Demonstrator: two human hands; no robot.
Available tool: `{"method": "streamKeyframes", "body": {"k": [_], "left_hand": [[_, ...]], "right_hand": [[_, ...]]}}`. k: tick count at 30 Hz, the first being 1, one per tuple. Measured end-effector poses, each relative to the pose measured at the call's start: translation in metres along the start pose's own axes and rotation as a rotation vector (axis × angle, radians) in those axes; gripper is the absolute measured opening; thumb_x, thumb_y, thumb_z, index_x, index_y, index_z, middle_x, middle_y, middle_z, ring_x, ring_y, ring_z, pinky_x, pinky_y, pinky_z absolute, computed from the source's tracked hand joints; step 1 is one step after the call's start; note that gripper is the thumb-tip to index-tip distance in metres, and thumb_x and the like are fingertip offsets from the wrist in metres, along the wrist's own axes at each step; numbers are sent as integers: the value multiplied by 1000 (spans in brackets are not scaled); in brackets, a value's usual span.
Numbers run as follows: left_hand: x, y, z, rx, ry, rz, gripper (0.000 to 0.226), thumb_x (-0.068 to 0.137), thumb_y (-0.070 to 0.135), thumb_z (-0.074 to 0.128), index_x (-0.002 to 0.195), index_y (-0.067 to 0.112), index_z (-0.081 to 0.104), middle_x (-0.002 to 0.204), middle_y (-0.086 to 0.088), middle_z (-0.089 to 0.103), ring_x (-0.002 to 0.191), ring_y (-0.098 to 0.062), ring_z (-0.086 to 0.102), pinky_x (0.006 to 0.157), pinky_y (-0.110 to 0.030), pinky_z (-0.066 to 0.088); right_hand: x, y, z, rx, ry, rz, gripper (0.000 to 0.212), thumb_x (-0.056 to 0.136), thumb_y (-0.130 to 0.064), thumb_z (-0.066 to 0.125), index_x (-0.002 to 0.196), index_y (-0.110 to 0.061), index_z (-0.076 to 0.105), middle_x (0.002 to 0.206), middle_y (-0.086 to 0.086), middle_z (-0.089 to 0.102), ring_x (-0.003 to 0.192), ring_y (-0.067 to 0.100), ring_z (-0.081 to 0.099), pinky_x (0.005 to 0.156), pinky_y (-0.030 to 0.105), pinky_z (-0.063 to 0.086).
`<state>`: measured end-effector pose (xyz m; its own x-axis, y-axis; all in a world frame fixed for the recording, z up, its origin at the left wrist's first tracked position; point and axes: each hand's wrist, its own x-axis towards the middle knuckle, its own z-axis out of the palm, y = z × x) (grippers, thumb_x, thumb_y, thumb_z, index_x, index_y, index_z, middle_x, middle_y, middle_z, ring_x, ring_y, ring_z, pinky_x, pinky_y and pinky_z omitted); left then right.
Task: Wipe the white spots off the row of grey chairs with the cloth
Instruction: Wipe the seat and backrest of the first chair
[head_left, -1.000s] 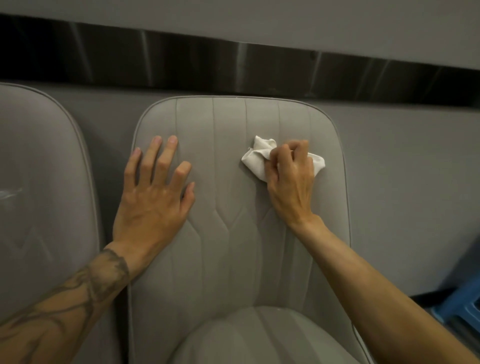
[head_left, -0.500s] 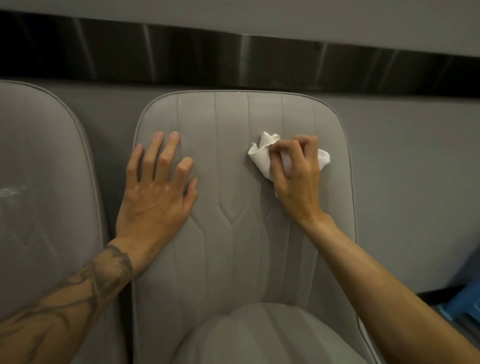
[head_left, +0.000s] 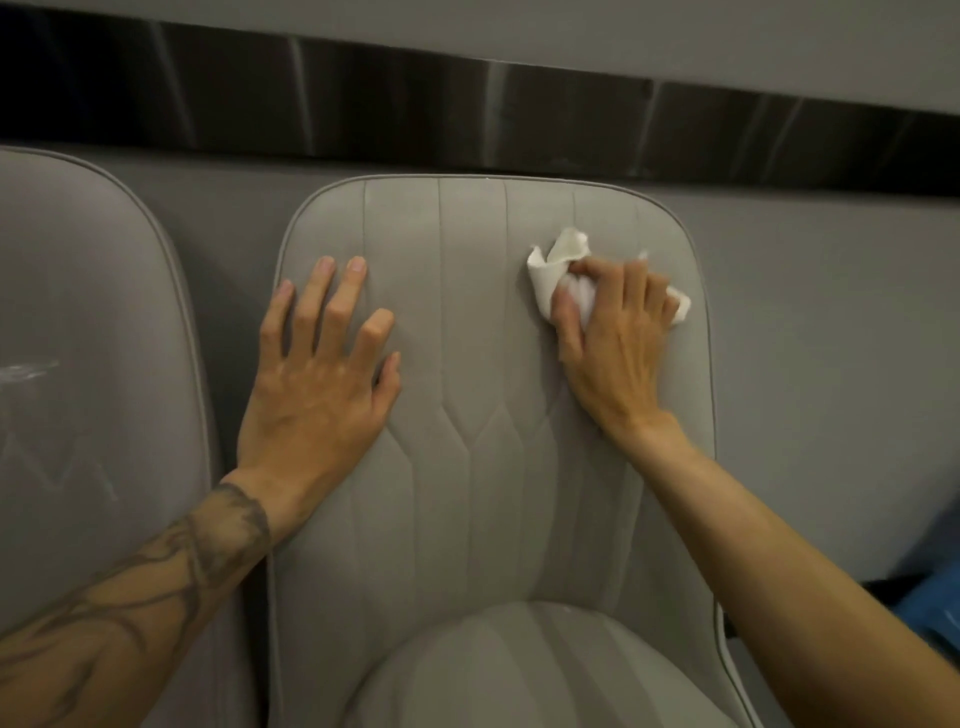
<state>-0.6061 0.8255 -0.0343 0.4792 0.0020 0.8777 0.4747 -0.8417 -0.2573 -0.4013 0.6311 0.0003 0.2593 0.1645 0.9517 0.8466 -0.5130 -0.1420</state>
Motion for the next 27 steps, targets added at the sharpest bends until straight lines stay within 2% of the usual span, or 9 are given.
{"method": "streamKeyframes", "body": {"k": [5, 8, 11, 14, 16, 20, 22, 24, 27], "left_hand": [[0, 1, 0, -7, -6, -2, 41, 108, 36, 38, 138, 9, 48, 166, -21, 28, 157, -42, 22, 127, -60, 17], [0, -1, 2, 1, -6, -1, 42, 108, 37, 37, 138, 10, 47, 167, -21, 27, 158, -41, 21, 127, -60, 17], [-1, -1, 3, 5, -1, 0, 41, 108, 37, 37, 138, 10, 47, 167, -20, 27, 158, -41, 21, 127, -59, 17], [-1, -1, 4, 0, 6, 0, 41, 108, 37, 38, 137, 10, 48, 167, -20, 26, 158, -41, 21, 127, -59, 17], [-1, 0, 4, 0, 3, -1, 41, 108, 37, 37, 137, 10, 48, 167, -20, 26, 158, -41, 21, 127, -60, 17], [-1, -1, 3, 5, -1, -2, 42, 108, 38, 35, 138, 11, 47, 167, -20, 26, 158, -41, 20, 127, -59, 17], [-1, 0, 3, 7, 5, -1, 40, 108, 36, 38, 137, 10, 47, 167, -20, 26, 158, -41, 21, 127, -59, 18], [0, 0, 2, 5, 6, -2, 39, 108, 36, 39, 136, 10, 47, 167, -20, 27, 158, -41, 22, 127, -59, 18], [0, 1, 1, 1, -4, -9, 41, 108, 36, 38, 137, 10, 47, 167, -20, 27, 158, -41, 21, 127, -59, 17]], "right_hand": [[-7, 13, -5, -89, -139, -229, 26, 101, -43, 51, 111, -18, 49, 104, 10, 51, 95, 27, 45, 83, 41, 34], [20, 14, 1, -107, -67, -117, 27, 102, -45, 46, 111, -20, 47, 106, 8, 50, 93, 24, 42, 82, 39, 32], [-15, -1, 7, -73, -16, 12, 29, 103, -42, 44, 111, -15, 52, 106, 12, 51, 98, 28, 45, 85, 41, 33], [-54, 0, -1, -101, -160, -158, 25, 103, -37, 47, 108, -13, 53, 103, 12, 51, 102, 32, 47, 85, 45, 35], [-34, 9, -5, -109, -184, -216, 22, 103, -36, 48, 108, -14, 49, 102, 14, 52, 99, 31, 46, 83, 45, 34], [32, 7, 3, -108, 30, 50, 29, 103, -39, 45, 109, -12, 53, 106, 14, 55, 95, 33, 49, 80, 47, 38], [24, -6, 8, -70, 74, 144, 32, 104, -38, 44, 111, -9, 54, 109, 15, 55, 98, 33, 50, 83, 49, 41], [-14, -15, 9, -45, -24, 59, 33, 104, -36, 45, 115, -6, 56, 111, 18, 56, 105, 36, 50, 88, 51, 42], [-48, -4, -3, -64, -227, -200, 29, 102, -34, 48, 109, -7, 57, 107, 17, 56, 110, 34, 48, 88, 48, 37]]}}
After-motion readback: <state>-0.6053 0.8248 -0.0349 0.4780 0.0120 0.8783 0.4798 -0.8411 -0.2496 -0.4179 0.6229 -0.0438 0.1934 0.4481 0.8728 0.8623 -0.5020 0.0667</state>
